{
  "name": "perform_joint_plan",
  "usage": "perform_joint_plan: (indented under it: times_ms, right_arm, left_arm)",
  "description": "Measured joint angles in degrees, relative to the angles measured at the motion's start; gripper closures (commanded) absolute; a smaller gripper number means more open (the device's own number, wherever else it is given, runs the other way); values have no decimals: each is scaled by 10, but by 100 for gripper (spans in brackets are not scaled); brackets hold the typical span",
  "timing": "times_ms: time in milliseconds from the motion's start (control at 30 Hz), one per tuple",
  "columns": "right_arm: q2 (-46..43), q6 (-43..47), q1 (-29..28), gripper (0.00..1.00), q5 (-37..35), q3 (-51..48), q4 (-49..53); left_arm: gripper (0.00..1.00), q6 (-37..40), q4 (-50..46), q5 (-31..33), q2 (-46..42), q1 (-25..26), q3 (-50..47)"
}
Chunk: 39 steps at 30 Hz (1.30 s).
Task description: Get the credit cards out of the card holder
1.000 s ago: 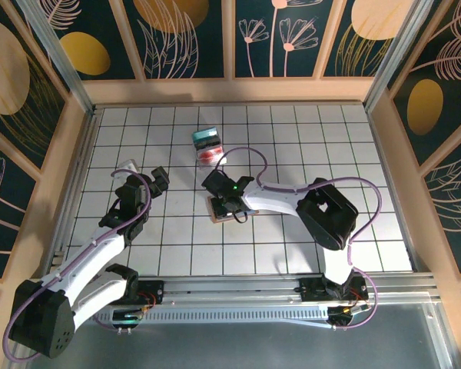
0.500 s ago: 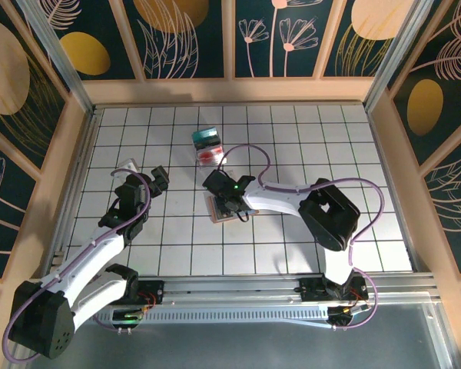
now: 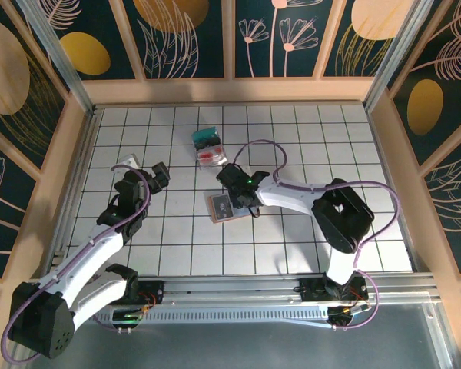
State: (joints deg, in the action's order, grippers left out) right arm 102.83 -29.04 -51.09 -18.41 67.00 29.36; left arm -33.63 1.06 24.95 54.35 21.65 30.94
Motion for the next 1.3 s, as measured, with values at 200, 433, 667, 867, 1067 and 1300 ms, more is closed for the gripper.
perform_joint_plan:
  times_ms: [200, 433, 667, 867, 1067, 1300]
  right_arm:
    - [-4, 0, 17, 65, 6, -28, -8]
    - [-5, 0, 32, 70, 21, -52, -23]
    - [-12, 0, 43, 73, 40, -67, -39]
    - [-19, 0, 50, 73, 50, -68, -39]
    - [-59, -7, 64, 67, 54, -68, -40]
    - [-101, -26, 77, 70, 109, -68, -70]
  left_arm:
    - [1, 9, -20, 24, 20, 58, 24]
    - [1, 3, -35, 50, 77, 141, 45]
    - [1, -8, -49, 59, 130, 183, 55]
    - [1, -12, -71, 91, 195, 229, 78]
    - [1, -19, -68, 80, 240, 245, 83]
    - [1, -44, -21, 40, 255, 245, 67]
